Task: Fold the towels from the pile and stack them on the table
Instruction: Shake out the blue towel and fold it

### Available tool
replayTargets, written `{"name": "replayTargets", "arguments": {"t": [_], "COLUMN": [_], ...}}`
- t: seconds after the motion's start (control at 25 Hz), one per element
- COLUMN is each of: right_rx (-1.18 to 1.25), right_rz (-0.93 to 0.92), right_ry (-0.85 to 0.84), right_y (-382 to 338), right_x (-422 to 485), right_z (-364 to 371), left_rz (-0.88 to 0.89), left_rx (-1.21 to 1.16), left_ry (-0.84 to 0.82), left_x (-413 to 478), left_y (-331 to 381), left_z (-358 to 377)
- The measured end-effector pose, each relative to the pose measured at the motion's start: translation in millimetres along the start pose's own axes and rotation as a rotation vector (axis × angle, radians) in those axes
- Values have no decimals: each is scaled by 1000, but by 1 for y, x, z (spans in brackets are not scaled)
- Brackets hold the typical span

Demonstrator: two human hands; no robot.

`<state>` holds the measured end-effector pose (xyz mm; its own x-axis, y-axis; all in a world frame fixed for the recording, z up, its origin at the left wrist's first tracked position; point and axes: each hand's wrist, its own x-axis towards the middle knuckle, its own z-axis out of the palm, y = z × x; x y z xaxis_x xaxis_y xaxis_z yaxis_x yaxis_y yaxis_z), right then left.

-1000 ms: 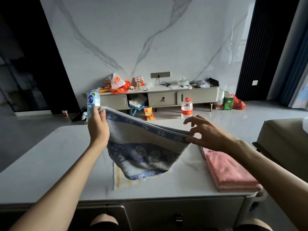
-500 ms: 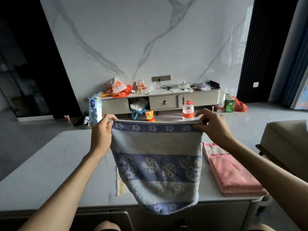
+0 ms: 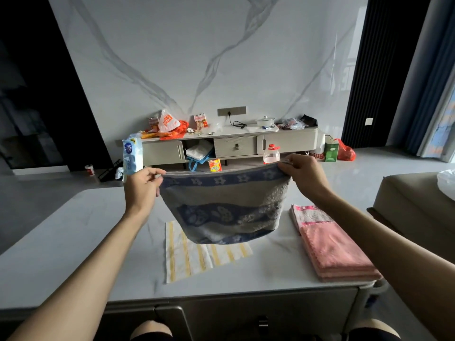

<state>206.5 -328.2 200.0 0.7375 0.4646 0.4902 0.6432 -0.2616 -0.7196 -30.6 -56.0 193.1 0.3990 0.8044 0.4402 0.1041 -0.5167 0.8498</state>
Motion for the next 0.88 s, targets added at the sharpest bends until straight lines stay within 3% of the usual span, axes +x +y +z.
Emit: {"name": "replayTargets", "arguments": {"t": [0.16, 0.36, 0.48, 0.56, 0.68, 0.76, 0.88], "right_rx": [-42, 226, 426, 401, 133, 113, 310], "right_rz": [-192, -214, -209, -119, 106, 237, 467], "right_ry": [-47, -255, -217, -275, -612, -644, -551], "right_y": [-27, -80, -75, -40, 29, 53, 54], "right_x": [1, -21, -34, -51, -97, -116, -119], "right_z": [5, 39, 42, 42, 64, 86, 110], "left_rz": [25, 250, 281, 197, 91, 121, 181], "left_rx": [-63, 19, -29, -151, -388, -432, -348], "left_ry": [-149, -638, -555, -520, -515, -537, -537], "left_x": [-9, -56, -57, -58, -57, -58, -57], "left_y": [30, 82, 76, 70, 62, 58, 54], "left_z": [13, 48, 49, 40, 30, 27, 26]}}
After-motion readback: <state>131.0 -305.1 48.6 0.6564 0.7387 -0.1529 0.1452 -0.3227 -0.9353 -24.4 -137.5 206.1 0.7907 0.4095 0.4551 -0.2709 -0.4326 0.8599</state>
